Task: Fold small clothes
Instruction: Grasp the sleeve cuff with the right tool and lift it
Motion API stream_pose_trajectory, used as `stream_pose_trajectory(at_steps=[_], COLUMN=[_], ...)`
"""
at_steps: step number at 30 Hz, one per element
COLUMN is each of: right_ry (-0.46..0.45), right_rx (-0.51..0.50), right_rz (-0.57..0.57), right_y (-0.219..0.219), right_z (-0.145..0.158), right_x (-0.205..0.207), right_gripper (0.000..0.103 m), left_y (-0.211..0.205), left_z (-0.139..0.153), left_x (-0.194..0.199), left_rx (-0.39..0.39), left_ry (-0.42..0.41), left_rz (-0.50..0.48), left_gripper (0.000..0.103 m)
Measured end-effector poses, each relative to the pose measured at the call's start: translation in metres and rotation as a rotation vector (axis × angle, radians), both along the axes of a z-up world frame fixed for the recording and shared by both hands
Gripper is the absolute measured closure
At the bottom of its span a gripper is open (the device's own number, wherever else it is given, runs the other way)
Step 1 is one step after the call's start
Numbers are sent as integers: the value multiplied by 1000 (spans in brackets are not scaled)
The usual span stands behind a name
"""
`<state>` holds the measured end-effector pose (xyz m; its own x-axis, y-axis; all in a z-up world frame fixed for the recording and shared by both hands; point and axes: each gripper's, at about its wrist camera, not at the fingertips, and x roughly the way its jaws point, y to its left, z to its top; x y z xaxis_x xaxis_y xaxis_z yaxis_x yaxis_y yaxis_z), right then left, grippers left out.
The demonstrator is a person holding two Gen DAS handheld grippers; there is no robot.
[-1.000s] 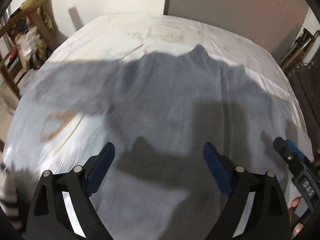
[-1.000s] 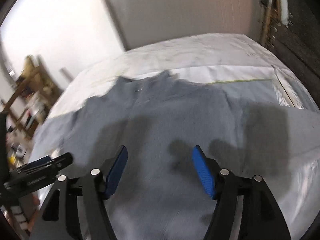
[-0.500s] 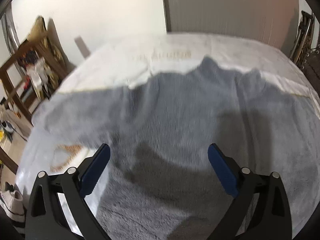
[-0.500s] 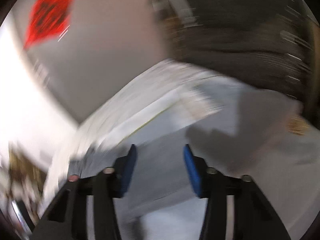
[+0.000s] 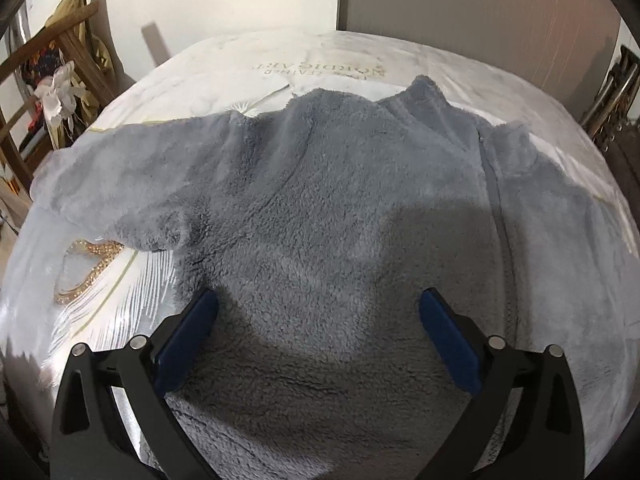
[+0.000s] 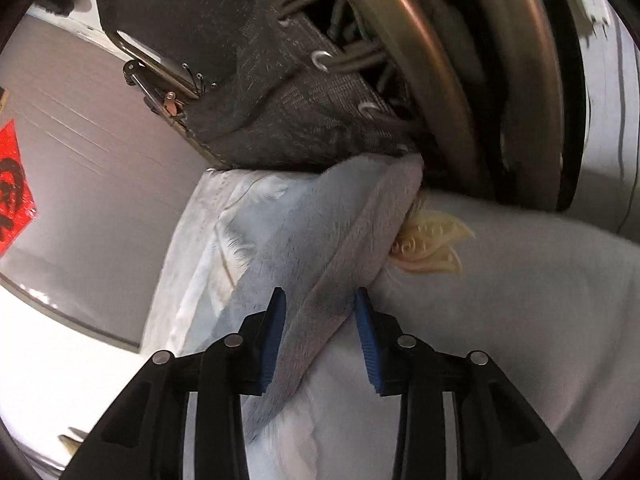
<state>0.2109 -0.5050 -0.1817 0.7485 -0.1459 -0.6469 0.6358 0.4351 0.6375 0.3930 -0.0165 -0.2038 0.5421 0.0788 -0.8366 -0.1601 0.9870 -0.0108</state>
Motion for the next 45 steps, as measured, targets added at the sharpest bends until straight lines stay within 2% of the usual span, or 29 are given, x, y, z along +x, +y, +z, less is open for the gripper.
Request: stream_pose_trajectory(at_steps=[4,7,11,13,15,17,24,30,32,34,36,38,41,44,45], right_ry=[32,-1,-72,-57,-70,-84,-118,-109,-106,-105,-106,-113,-128,-135,-139], right_rx=[-25,-14,-16,-44,-25,-12,-141,-168,-172,-187,-201,-211,-211,-223,-228], right_rz=[-34,-66,-71,-65,-65,-59,19,93,115,134,148,164,186,212,221], right_y=[-3,-11,-21,-22,-25,-27,3,26,35,45,50,59,71,85,91], right_z=[2,-1,-7,-7,-10,-11,23,43,50,59,64,71,79,88,91], right_x=[12,24,19,21,22,23,30,44,46,49,50,52,57,69,72], right_gripper=[68,69,71,83,91,94,95,96,96,96,96,96,96,96,96], left_y=[2,4,3,3,3,3,4,5,11,25,38,48,69,89,86], left_z=[-2,-1,-1,-1,-1,-1,-1,0,3,12,21,25,17,-1,-3], left_x=[5,2,3,3,3,3,1,1,-2,-14,-26,-33,-31,-20,-18], left_rx=[-12,-13,-15,-13,-14,-14,-14,-32,-53,-78,-57,-37,-35,-147,-122], left_ry=[-1,-2,-2,-2,-2,-2,-2,-10,-29,-97,-155,-175,-124,-43,-39], left_rz=[4,3,4,3,4,4,4,2,12,74,146,176,211,254,248], left_gripper=[4,4,4,4,4,4,4,4,4,4,4,4,4,4,4])
